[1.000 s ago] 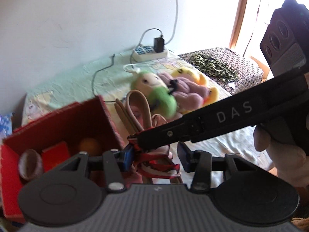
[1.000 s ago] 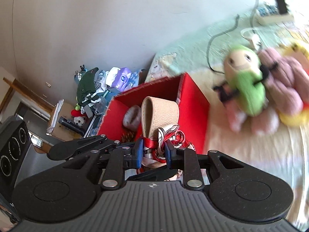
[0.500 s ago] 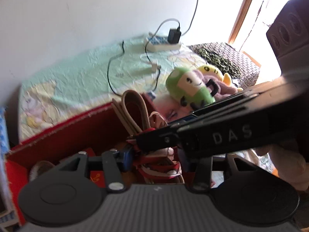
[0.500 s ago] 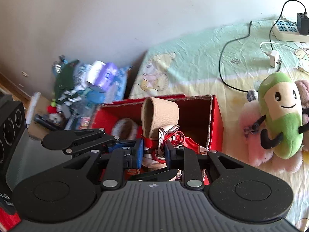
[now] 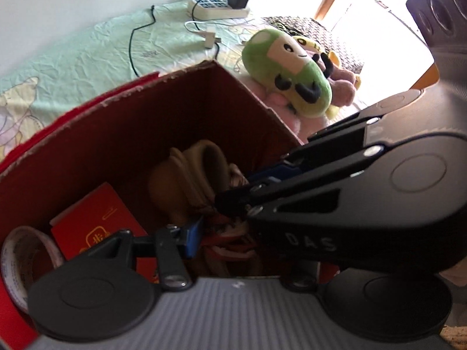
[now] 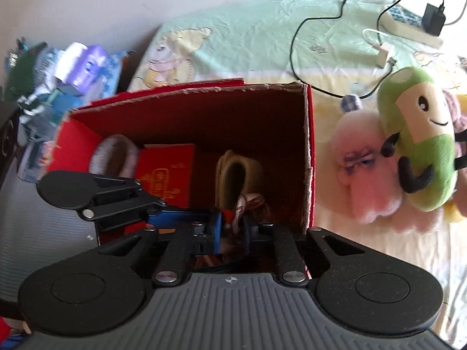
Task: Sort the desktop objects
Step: 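Lower the sandal into the red box beside the gourd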
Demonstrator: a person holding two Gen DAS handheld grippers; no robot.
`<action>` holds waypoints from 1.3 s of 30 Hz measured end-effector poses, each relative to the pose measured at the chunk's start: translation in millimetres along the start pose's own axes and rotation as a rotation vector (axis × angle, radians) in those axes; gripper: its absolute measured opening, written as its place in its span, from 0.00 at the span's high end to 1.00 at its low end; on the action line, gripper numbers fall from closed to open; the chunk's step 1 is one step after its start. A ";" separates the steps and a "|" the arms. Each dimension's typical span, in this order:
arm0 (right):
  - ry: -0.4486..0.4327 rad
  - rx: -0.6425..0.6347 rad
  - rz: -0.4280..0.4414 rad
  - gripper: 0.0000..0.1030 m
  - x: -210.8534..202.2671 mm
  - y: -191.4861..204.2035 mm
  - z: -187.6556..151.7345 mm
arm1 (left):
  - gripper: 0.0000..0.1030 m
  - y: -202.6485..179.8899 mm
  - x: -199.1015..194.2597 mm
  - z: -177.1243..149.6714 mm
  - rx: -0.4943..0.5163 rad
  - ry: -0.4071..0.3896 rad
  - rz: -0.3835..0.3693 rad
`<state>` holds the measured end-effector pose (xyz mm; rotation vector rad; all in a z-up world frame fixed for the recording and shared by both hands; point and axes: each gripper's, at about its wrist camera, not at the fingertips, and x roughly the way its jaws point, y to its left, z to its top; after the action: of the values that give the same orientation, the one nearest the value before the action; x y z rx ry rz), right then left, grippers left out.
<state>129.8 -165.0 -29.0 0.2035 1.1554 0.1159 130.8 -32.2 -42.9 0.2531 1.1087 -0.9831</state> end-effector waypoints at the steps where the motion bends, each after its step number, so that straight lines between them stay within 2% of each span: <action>1: 0.006 -0.003 -0.026 0.92 1.5 1.3 1.1 | 0.47 0.5 0.2 0.6 0.006 0.001 -0.007; 3: 0.015 -0.004 -0.064 0.96 4.4 1.1 3.5 | 0.41 0.5 0.1 2.4 0.018 0.003 -0.012; 5: 0.015 0.016 -0.065 0.95 3.9 -1.3 5.4 | 0.39 2.7 2.8 5.2 0.025 0.011 -0.017; 8: 0.004 0.040 -0.058 0.96 3.3 -5.1 6.9 | 0.33 7.1 5.2 3.6 0.010 0.024 -0.009; 14: -0.035 0.059 -0.047 0.96 3.3 -6.0 8.2 | 0.32 21.1 13.3 6.7 -0.088 0.047 0.024; 17: -0.071 0.073 -0.030 0.92 2.2 -7.4 10.6 | 0.31 30.5 11.6 6.5 -0.149 0.029 0.035; 18: -0.086 0.081 -0.022 0.86 0.9 -8.5 12.0 | 0.31 33.1 10.6 6.2 -0.168 0.021 0.041; 24: -0.189 0.028 0.019 0.89 -8.6 -1.0 30.4 | 0.30 39.0 8.5 5.7 -0.214 -0.002 0.052; 28: -0.155 -0.032 0.047 0.89 2.8 9.2 46.6 | 0.30 37.7 9.5 5.2 -0.204 0.004 0.059; 33: -0.081 -0.063 -0.007 0.89 23.8 10.4 56.4 | 0.29 37.5 9.8 6.4 -0.205 -0.001 0.070; 39: -0.087 -0.062 -0.017 0.87 20.2 4.9 52.2 | 0.28 40.8 10.5 7.4 -0.222 -0.006 0.073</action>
<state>185.8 -161.5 -25.9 0.1420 1.0656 0.1263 167.8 -18.9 -59.7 0.1101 1.1845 -0.7879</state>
